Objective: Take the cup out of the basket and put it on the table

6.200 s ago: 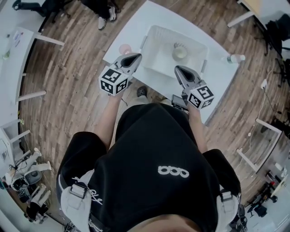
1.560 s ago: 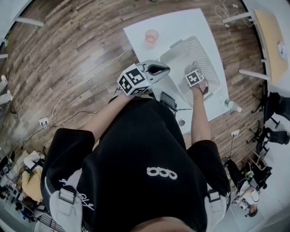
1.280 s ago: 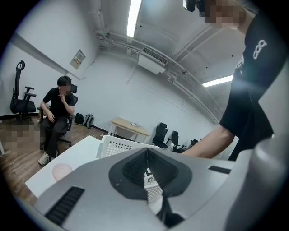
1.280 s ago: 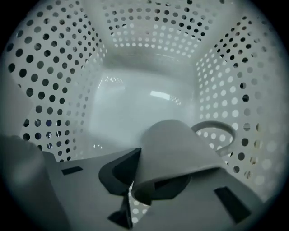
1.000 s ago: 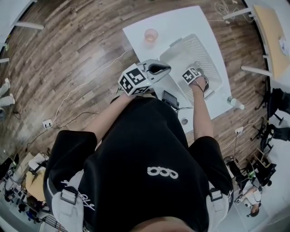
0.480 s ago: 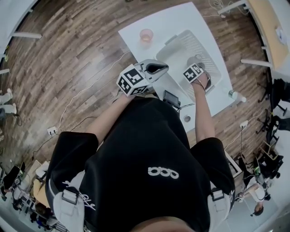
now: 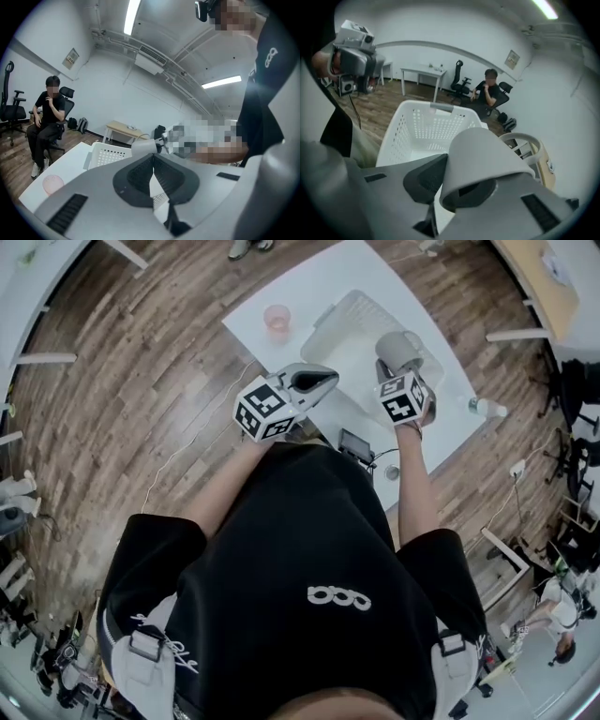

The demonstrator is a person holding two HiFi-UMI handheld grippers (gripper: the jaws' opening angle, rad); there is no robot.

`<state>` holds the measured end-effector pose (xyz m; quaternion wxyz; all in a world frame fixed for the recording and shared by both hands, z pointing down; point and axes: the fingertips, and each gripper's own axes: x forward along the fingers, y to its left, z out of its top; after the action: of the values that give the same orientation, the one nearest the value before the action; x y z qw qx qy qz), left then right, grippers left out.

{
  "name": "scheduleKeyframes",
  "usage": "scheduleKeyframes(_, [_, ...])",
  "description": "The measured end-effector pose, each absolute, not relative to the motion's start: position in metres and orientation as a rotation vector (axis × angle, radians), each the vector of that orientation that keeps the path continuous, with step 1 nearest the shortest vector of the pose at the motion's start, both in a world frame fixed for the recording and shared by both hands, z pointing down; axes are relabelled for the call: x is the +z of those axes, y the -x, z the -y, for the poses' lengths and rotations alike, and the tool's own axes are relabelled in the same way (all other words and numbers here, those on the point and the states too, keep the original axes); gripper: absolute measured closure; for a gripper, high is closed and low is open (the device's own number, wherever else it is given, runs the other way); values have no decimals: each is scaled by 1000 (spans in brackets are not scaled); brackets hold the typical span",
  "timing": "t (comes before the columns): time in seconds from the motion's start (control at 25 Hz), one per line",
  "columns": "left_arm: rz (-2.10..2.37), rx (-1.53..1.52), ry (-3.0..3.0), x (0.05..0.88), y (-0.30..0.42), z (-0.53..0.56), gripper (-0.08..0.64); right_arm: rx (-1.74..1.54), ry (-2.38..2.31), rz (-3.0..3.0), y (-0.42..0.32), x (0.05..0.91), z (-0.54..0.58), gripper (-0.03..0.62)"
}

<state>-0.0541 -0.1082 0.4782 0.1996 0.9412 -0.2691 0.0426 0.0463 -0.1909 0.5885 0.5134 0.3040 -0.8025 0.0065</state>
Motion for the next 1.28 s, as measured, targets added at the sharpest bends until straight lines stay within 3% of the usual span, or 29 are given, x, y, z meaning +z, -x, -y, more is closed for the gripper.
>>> scheduleKeyframes(0.56, [644,108,-2801,437,16,94,551,-30,-1240,2255,-98,457,84,541])
scheduleKeyframes(1.28, [116,231,-2871,451,-167,8,551,230,-1578,2061,-266,490,-25,541])
